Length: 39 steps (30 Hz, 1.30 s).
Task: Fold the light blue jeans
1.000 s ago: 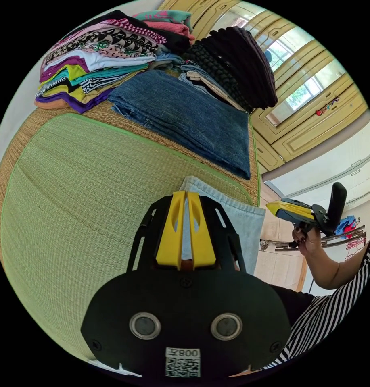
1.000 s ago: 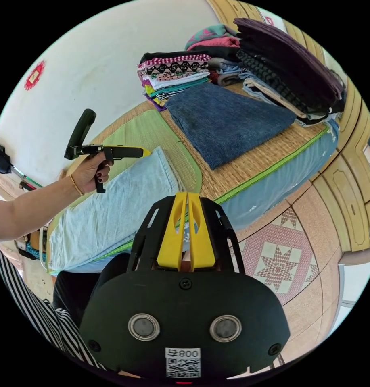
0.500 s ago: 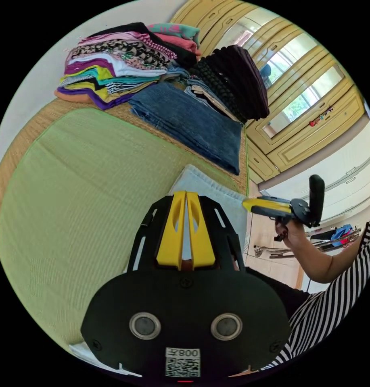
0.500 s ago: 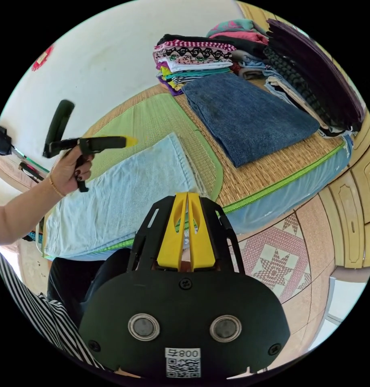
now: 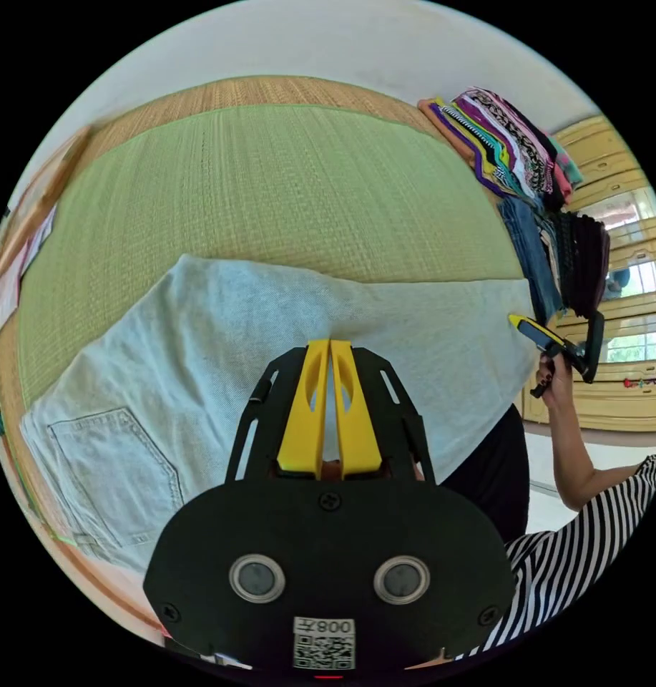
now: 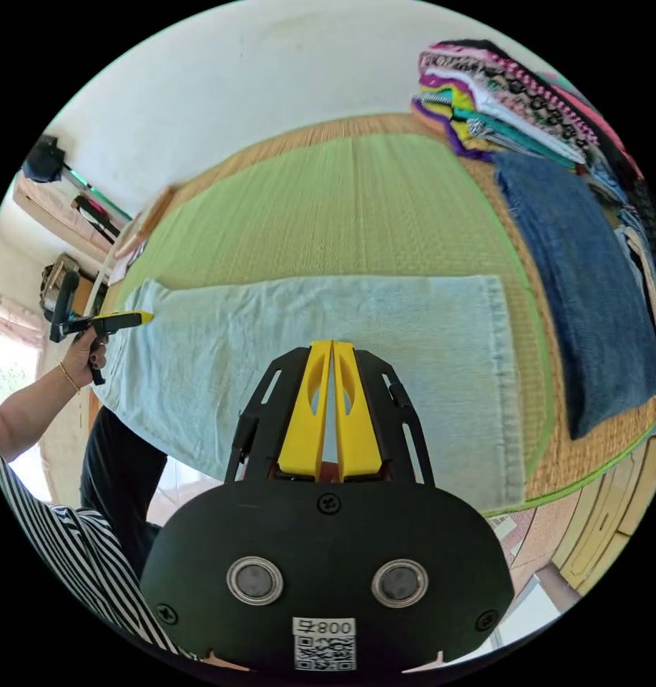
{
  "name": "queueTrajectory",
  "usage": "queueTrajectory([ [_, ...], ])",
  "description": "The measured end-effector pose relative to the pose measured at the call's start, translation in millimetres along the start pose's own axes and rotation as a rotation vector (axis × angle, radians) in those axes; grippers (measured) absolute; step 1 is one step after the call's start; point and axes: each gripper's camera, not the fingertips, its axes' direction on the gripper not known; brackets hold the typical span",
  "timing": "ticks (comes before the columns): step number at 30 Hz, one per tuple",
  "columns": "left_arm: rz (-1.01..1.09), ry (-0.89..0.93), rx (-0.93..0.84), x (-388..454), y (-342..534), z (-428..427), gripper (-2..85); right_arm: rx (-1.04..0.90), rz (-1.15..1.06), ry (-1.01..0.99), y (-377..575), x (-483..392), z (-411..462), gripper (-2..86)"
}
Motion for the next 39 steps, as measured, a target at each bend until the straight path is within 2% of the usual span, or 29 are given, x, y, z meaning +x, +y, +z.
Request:
queueTrajectory([
  [4, 0.055, -0.027, 0.093, -27, 20, -37, 1.2, 0.016, -0.096, -0.038, -30, -39, 0, 1.3],
  [9, 0.029, -0.015, 0.214, -94, 33, -86, 4.6, 0.001, -0.301, -0.262, -85, -117, 27, 4.4],
  [13, 0.014, -0.053, 0.189, -152, 36, -104, 7.2, -0.074, -0.453, -0.351, -138, -194, 76, 7.8],
  [17, 0.051, 0.058, 0.062, -194, 41, -96, 6.4, -0.190, -0.551, -0.343, -166, -246, 129, 8.6],
  [20, 0.082, 0.056, 0.133, -208, 65, -115, 3.4, -0.234, -0.570, -0.334, -172, -263, 150, 9.0],
  [23, 0.113, 0.092, 0.213, -221, 99, -134, 1.8, -0.186, -0.599, -0.343, -179, -272, 146, 9.0],
  [30, 0.100, 0.138, 0.273, -251, 162, -155, 0.8, -0.112, -0.729, -0.388, -208, -322, 147, 8.3],
  [34, 0.093, 0.128, 0.285, -267, 188, -163, 0.6, -0.199, -0.798, -0.448, -218, -352, 166, 8.1],
  [39, 0.076, 0.143, 0.303, -288, 212, -169, 0.6, -0.236, -0.739, -0.472, -225, -353, 180, 7.3],
])
